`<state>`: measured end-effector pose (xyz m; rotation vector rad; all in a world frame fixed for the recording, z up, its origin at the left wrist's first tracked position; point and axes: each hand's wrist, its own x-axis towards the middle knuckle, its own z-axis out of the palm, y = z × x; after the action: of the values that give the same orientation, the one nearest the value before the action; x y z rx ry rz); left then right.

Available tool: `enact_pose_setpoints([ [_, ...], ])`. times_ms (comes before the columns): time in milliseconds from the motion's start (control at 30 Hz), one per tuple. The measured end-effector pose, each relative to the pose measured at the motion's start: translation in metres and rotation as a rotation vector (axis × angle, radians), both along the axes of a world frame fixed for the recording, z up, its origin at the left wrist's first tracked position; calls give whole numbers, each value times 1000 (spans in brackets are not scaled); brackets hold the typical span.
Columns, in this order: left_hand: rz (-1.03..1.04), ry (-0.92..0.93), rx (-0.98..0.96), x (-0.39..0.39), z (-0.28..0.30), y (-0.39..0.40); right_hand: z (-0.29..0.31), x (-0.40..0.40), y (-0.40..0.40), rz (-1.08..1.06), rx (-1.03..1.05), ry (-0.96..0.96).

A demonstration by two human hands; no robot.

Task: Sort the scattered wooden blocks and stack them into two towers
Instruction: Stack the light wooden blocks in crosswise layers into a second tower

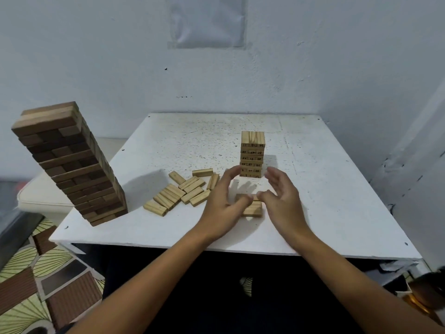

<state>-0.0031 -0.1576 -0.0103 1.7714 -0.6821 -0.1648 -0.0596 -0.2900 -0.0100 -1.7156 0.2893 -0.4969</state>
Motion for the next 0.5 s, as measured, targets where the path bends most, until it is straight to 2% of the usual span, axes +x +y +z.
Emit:
enact_pose_setpoints([
  [100,-51,-174,265,20,4,18,3,-2,-28,160,-391,141],
  [167,-112,-213,390,32,4,25,3,-3,-40,277,-539,260],
  [267,-177,-227,452,41,1,29,0,-3,-45,362,-592,325],
  [500,-195,-275,456,45,0,24,-11,3,-48,323,-569,244],
])
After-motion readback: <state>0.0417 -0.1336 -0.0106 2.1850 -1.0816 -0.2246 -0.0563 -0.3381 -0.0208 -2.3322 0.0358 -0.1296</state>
